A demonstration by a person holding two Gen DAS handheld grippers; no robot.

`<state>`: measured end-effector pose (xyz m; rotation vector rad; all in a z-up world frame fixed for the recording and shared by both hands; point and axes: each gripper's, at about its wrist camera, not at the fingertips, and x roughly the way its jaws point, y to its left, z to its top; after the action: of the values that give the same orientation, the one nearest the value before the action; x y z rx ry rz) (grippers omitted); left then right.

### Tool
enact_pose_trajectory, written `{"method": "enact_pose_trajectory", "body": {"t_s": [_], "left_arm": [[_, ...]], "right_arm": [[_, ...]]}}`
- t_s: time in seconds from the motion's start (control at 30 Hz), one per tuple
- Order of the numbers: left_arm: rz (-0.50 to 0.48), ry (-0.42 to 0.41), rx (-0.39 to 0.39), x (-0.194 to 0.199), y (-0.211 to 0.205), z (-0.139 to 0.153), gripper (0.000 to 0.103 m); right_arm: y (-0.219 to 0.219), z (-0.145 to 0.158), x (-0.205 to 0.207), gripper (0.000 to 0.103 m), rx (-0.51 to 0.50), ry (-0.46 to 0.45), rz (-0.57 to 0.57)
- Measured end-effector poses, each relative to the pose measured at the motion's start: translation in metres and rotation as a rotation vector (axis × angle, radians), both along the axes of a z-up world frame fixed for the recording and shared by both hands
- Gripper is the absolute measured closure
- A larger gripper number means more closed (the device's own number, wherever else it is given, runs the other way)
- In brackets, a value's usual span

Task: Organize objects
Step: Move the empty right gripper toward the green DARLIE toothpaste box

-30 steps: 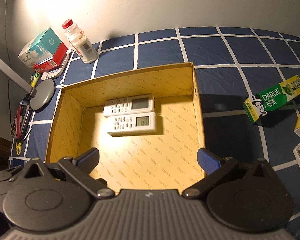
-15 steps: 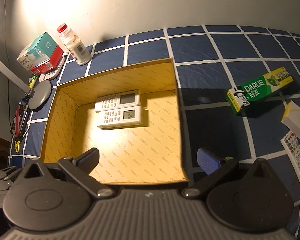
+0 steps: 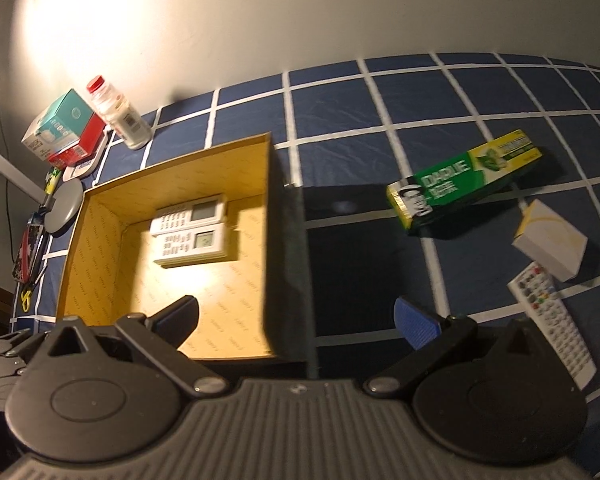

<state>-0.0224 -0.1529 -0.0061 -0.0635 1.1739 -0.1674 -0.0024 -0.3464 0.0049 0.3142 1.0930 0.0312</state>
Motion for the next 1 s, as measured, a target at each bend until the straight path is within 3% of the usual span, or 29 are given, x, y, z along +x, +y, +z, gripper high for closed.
{"method": "enact_pose_trajectory", "body": {"t_s": [0.5, 1.0], "left_arm": [[0.061, -0.01, -0.002, 0.003, -0.104, -0.001, 0.0], [0.144, -0.001, 0.019, 0.015, -0.173, -0.012, 0.0]], "right_arm": [[-0.124, 0.009, -0.005, 0.0, -0.032, -0.014, 0.033], [-0.223, -0.009, 0.005, 0.0, -0.031, -0.002, 0.07]]}}
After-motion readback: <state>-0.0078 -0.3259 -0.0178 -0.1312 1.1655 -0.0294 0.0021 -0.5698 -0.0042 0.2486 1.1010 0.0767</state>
